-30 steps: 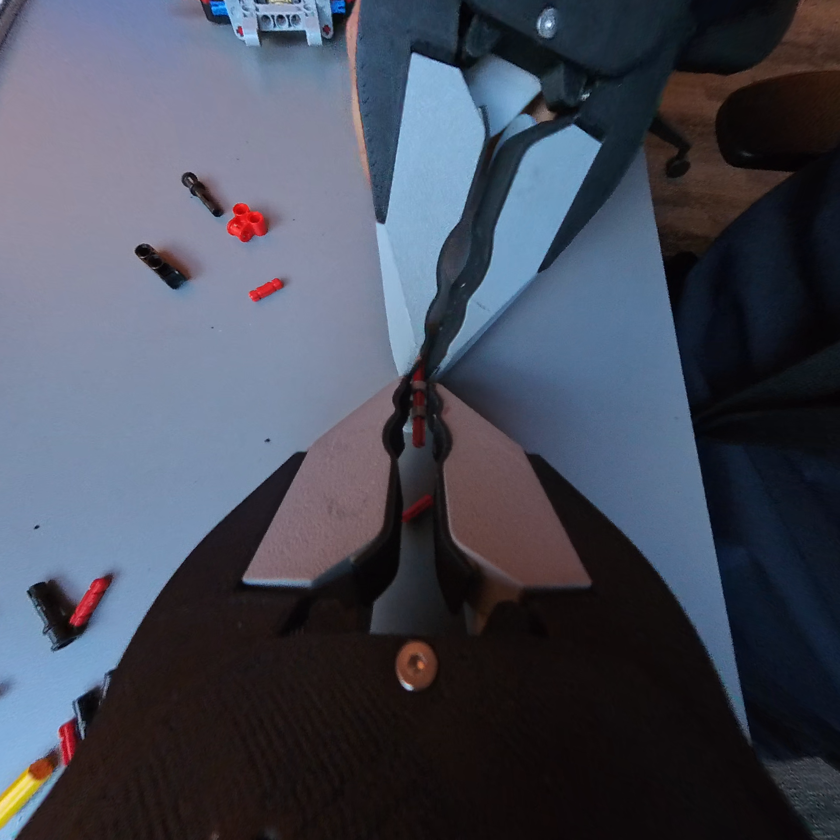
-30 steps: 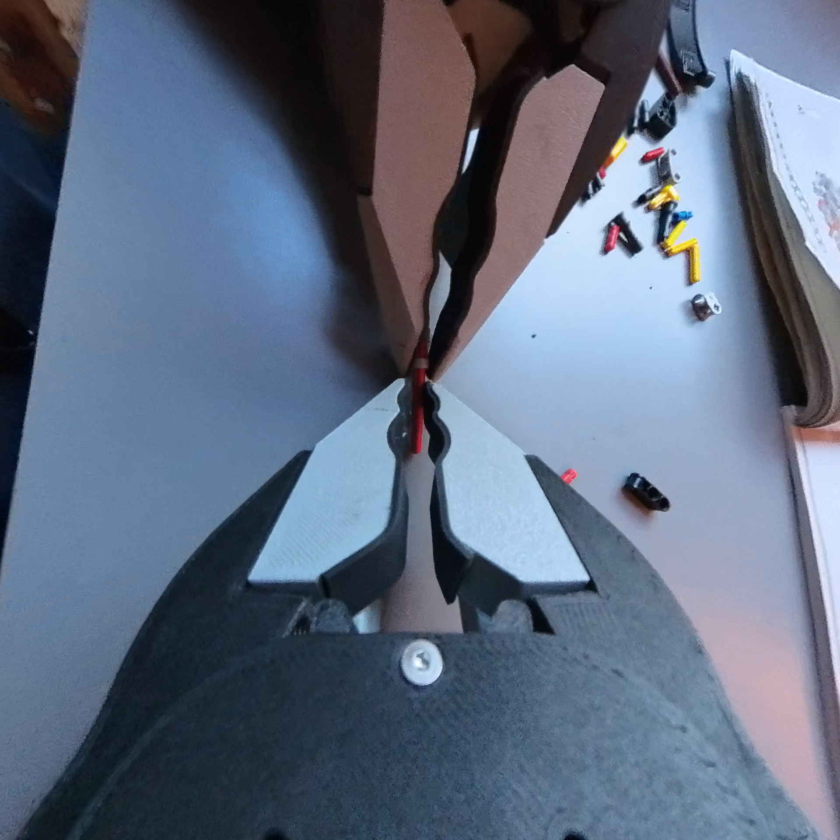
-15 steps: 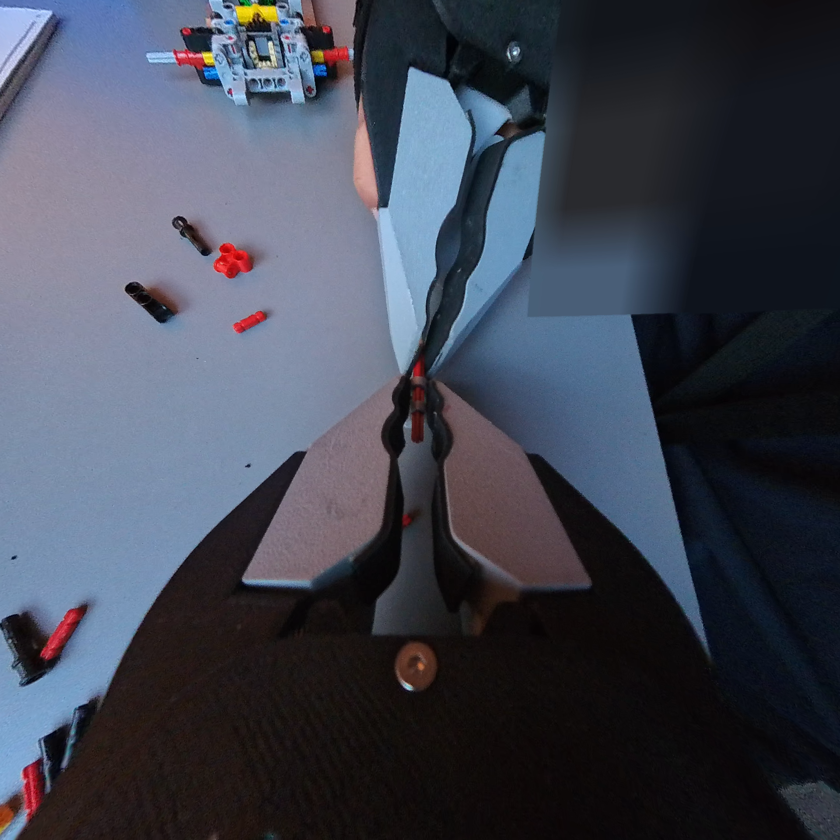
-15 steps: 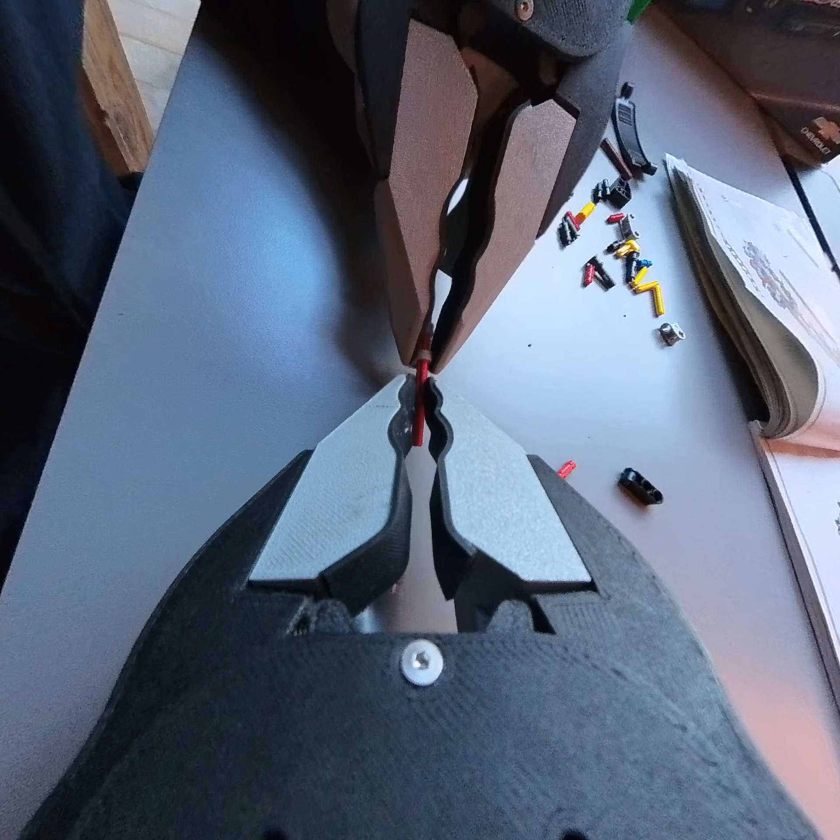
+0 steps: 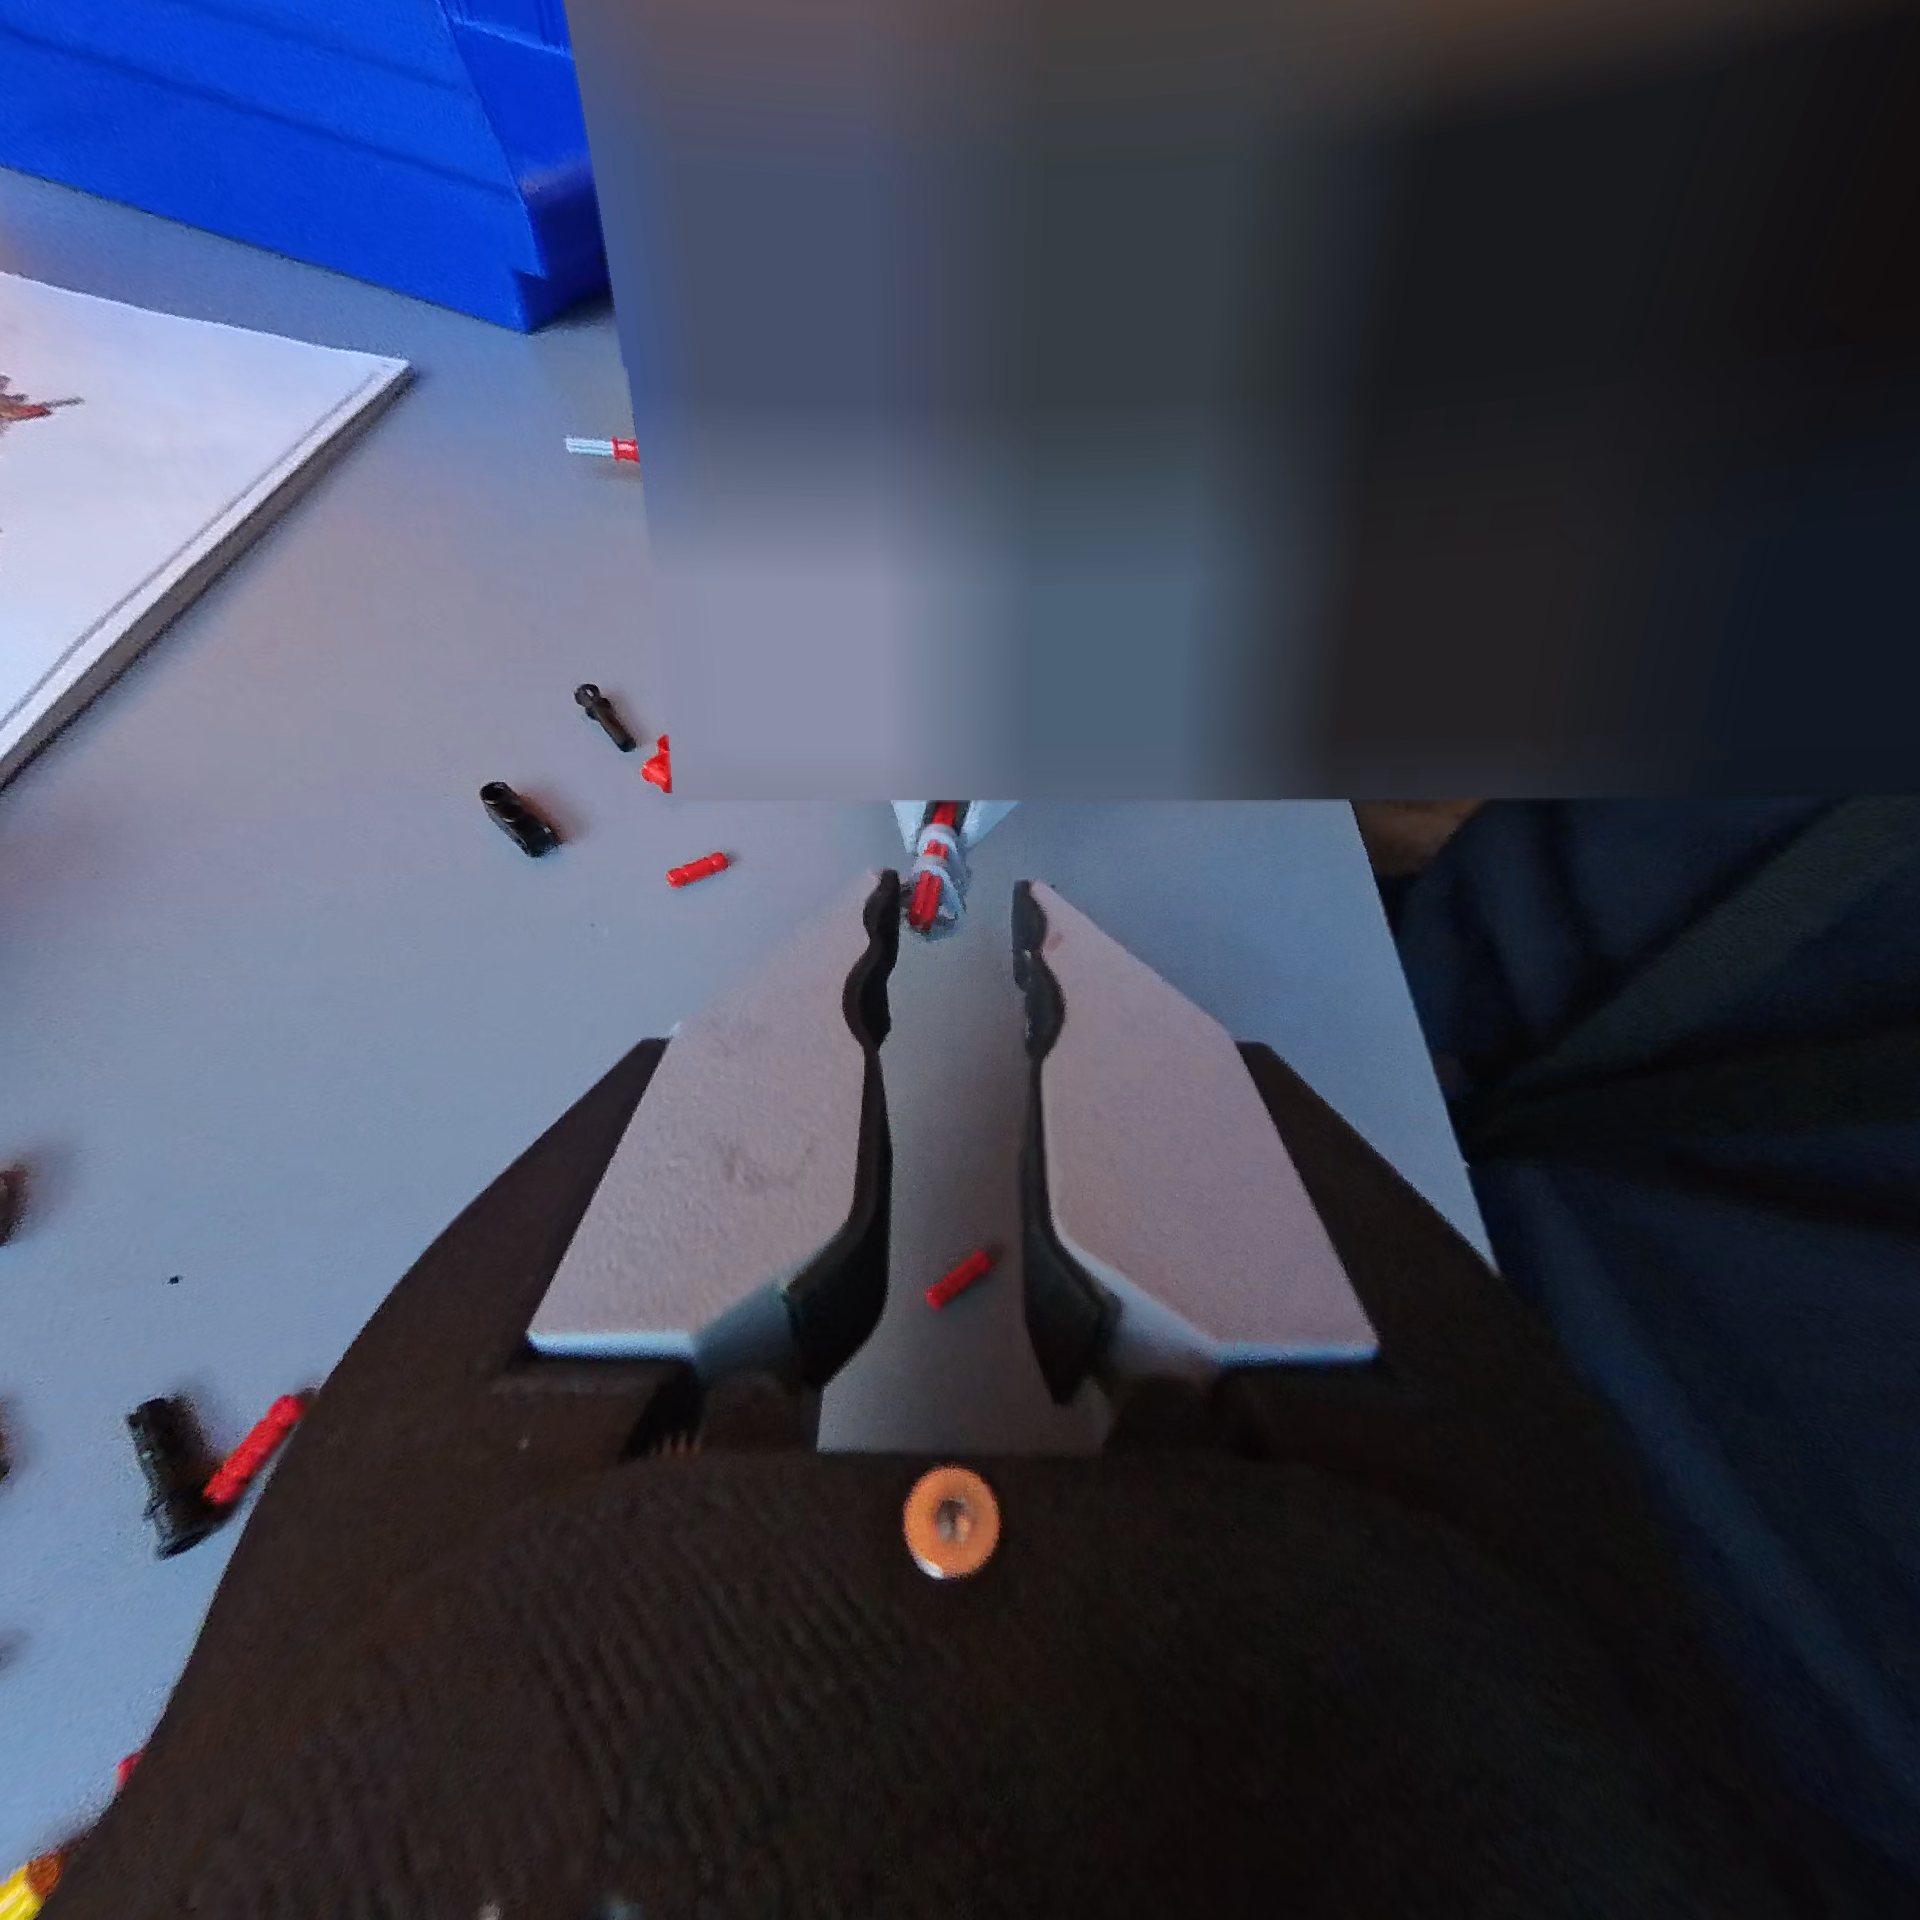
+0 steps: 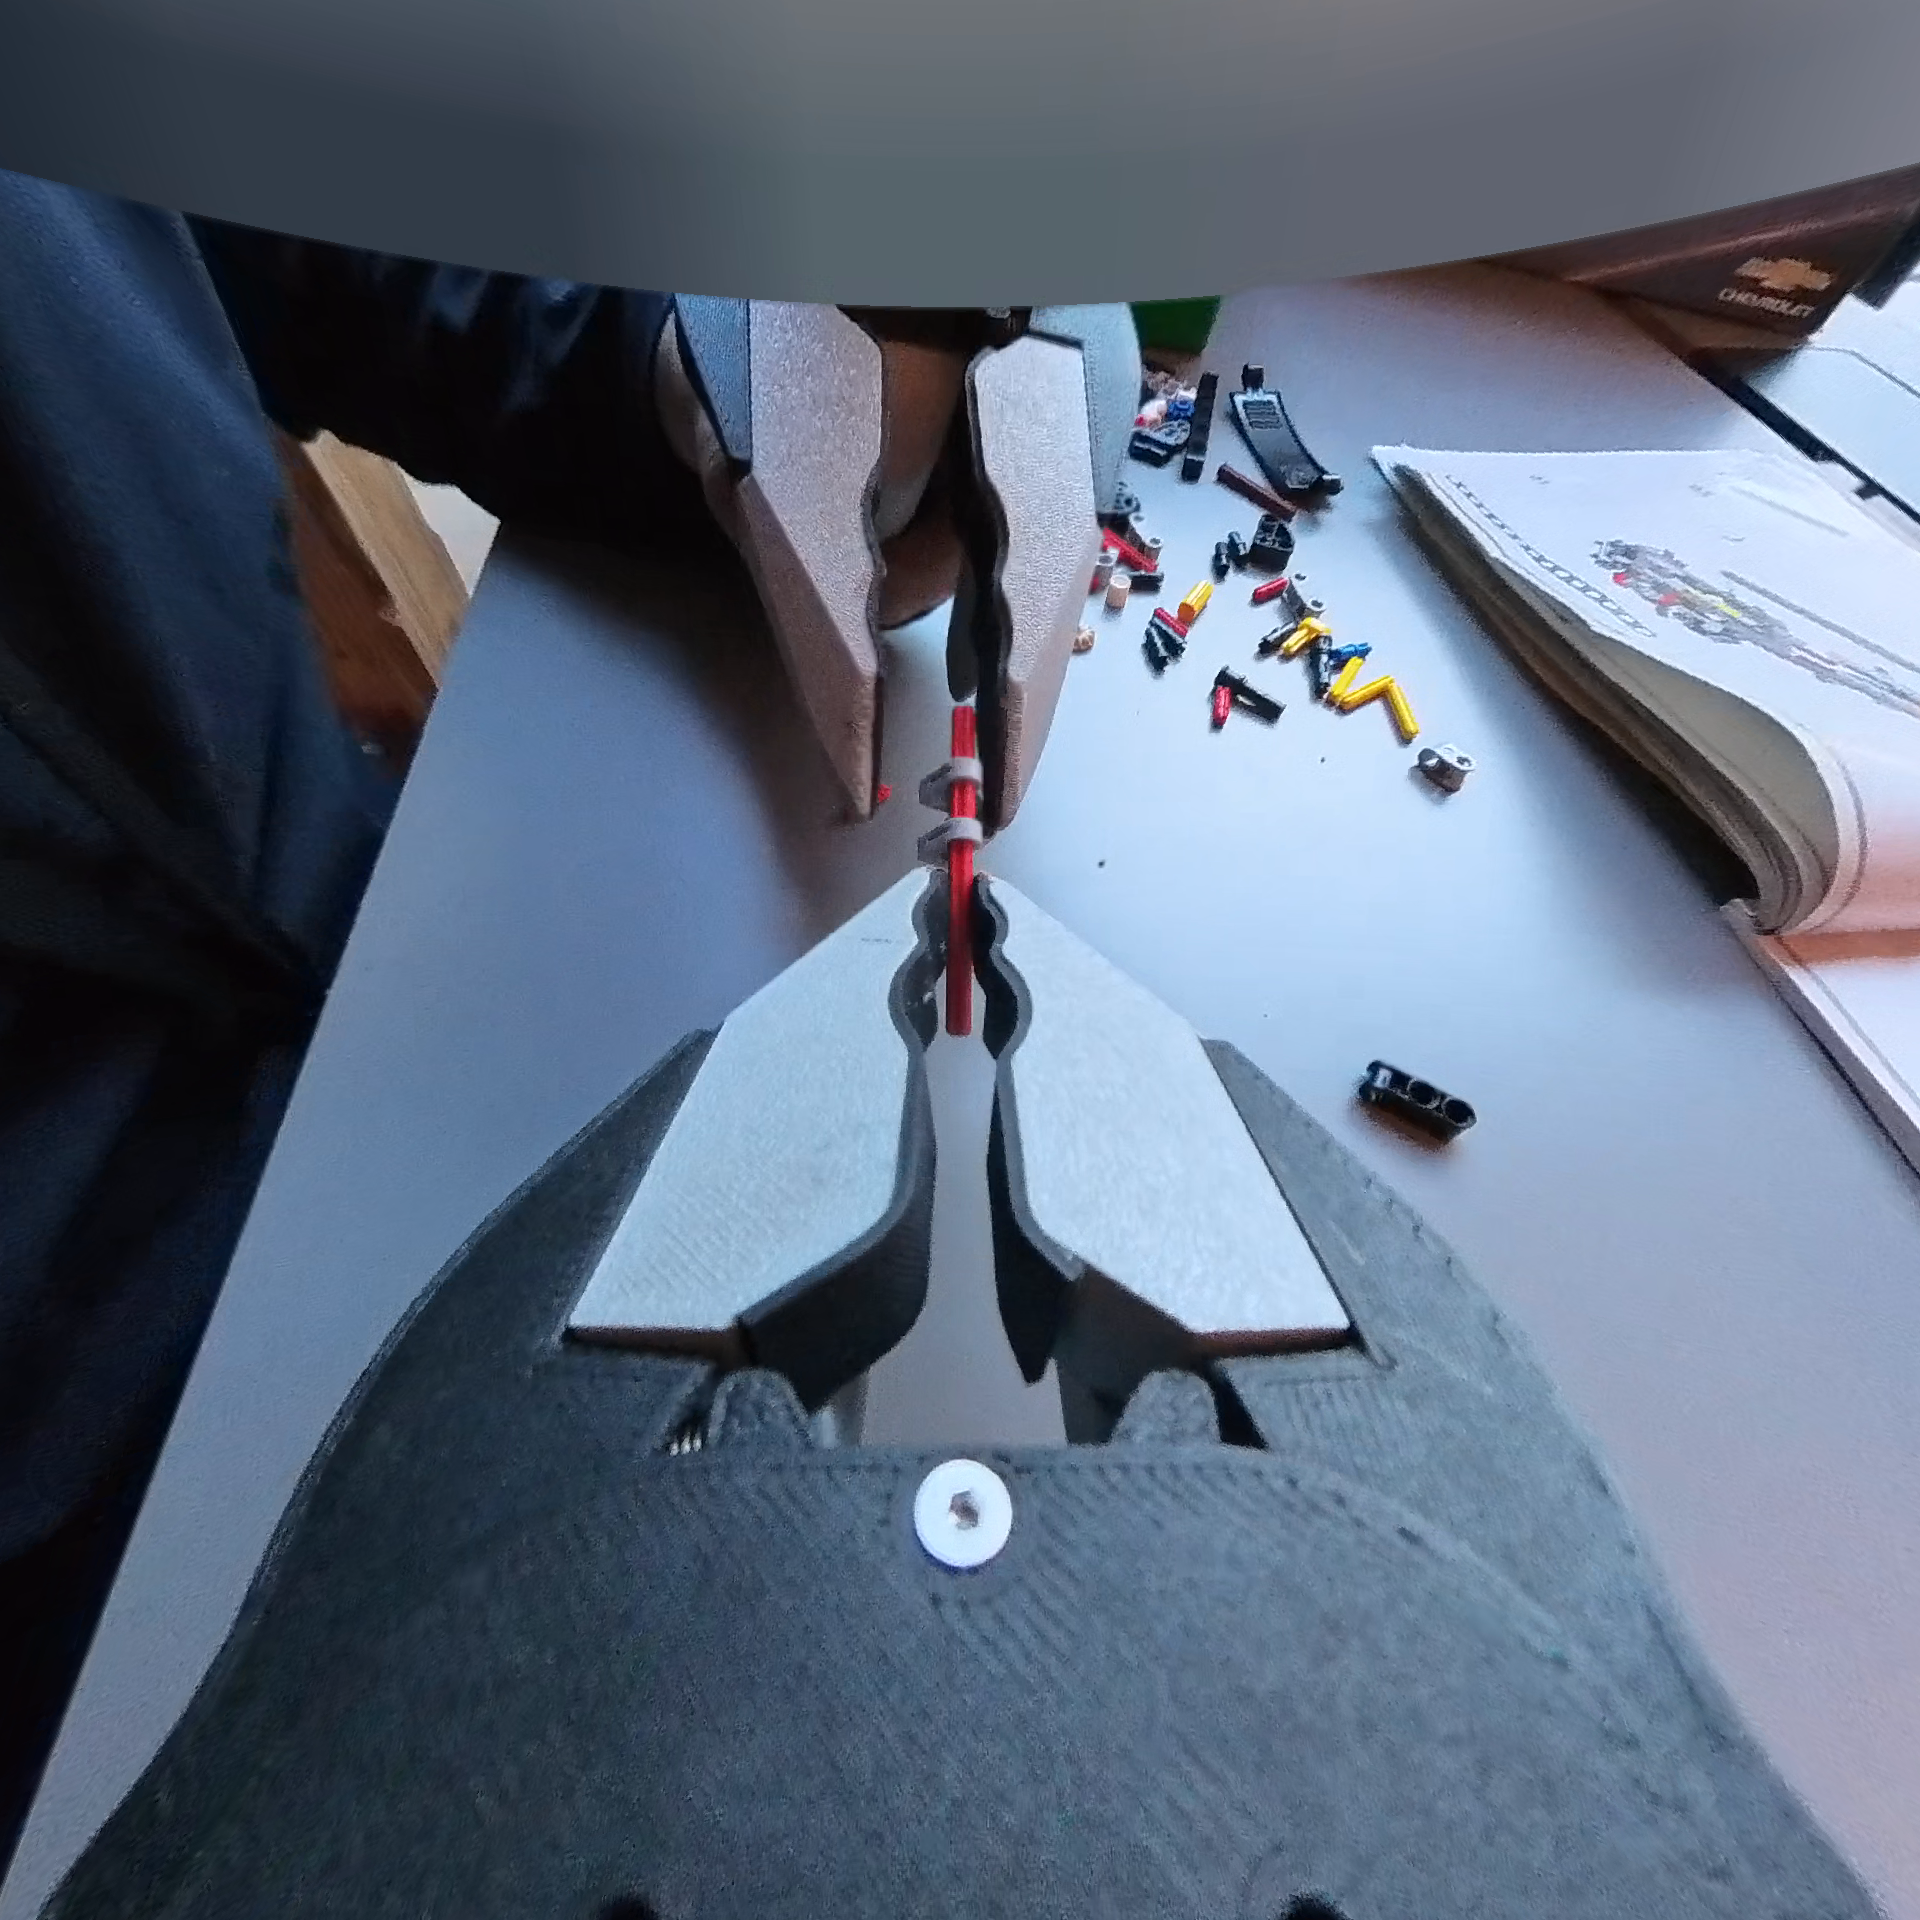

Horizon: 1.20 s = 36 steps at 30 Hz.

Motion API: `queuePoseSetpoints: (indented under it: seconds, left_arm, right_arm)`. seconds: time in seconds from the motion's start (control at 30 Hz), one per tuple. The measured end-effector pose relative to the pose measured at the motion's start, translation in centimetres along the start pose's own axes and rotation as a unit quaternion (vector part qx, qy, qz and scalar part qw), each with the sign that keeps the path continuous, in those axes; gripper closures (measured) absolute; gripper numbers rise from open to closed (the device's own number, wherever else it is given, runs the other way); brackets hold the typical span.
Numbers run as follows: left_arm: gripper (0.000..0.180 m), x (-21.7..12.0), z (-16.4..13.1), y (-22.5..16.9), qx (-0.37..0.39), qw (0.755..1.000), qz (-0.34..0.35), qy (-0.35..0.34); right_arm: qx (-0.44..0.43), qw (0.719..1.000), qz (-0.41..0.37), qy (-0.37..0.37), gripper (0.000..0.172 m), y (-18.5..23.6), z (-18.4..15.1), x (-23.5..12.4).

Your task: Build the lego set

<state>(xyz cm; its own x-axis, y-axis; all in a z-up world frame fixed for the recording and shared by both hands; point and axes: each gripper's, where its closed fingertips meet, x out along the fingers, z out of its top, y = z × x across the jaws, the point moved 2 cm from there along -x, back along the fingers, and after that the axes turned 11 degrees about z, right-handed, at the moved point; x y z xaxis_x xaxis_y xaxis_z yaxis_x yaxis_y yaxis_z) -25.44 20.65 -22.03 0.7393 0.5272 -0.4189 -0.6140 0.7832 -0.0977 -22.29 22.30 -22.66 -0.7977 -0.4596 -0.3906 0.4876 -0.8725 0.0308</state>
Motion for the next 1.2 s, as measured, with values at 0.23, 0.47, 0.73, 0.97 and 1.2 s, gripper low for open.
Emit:
queuePoseSetpoints:
  seconds: [0.23, 0.47, 0.73, 0.97, 1.2]
  left_arm:
    - [0.169, -0.3, 1.1, -0.4, -0.001, 0.999, -0.004, -0.042]
    - [0.146, -0.1, 1.4, -0.4, -0.043, 0.998, -0.022, -0.043]
    - [0.165, -0.2, 2.6, -0.7, -0.061, 0.995, -0.023, -0.079]
    - [0.166, 0.2, 1.1, 2.1, 0.113, 0.978, 0.175, -0.007]
    - [0.165, 0.4, 0.6, 3.6, 0.208, 0.932, 0.292, 0.043]
  right_arm:
    - [-0.016, 0.998, 0.019, -0.050, 0.171, 0.6, 1.2, -0.8]
    - [-0.038, 0.988, 0.027, -0.145, 0.172, 0.8, 3.4, -1.8]
    - [-0.057, 0.991, 0.009, -0.122, 0.172, 0.5, 3.1, -1.3]
    - [-0.013, 0.993, -0.060, -0.099, 0.158, -1.8, 2.5, -1.5]
    - [0.127, 0.976, -0.095, -0.152, 0.149, -2.4, 3.5, 0.2]
